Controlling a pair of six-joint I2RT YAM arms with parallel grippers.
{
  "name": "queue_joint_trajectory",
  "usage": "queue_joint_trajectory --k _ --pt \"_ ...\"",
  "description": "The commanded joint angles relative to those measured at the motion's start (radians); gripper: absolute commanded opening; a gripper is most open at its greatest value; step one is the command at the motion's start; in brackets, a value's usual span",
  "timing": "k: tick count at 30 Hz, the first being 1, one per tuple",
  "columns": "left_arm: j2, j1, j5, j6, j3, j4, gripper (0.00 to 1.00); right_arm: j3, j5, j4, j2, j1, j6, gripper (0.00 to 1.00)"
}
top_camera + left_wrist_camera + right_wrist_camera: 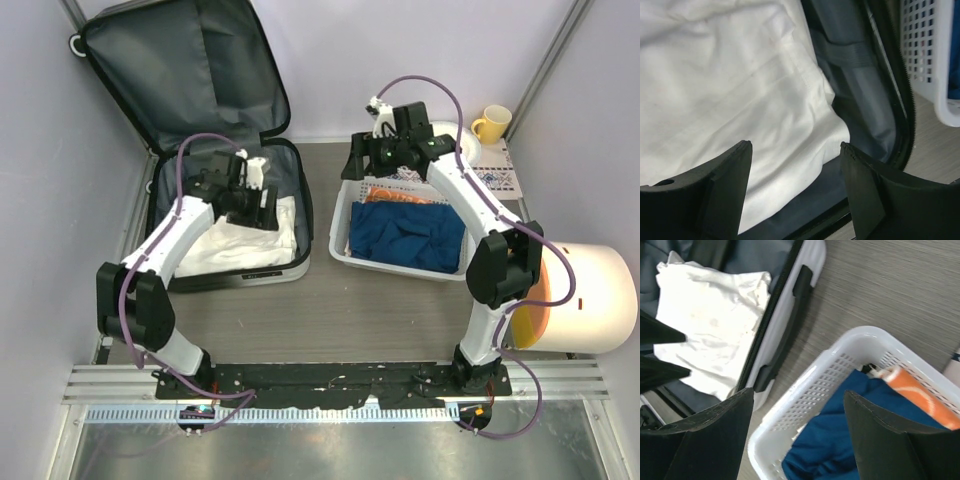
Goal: Open, take out, and arrange the luggage
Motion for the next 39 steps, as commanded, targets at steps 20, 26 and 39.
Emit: queue_joint_trajectory --k 20,26,39 --pt "0.287 -0.126 -0.188 -0.165 0.024 0.207 0.37 0.051 0.018 0.079 0.051 0.089 0.074 0.78" --pt "0.15 0.009 0.06 -0.104 -0.047 0.205 0.0 0.077 -0.016 0.111 0.087 0.155 0.131 0.78" --pt "0.07 0.242 0.509 0.042 -0.047 0.101 0.0 0.223 -0.042 0.225 0.271 0.338 0.321 0.8"
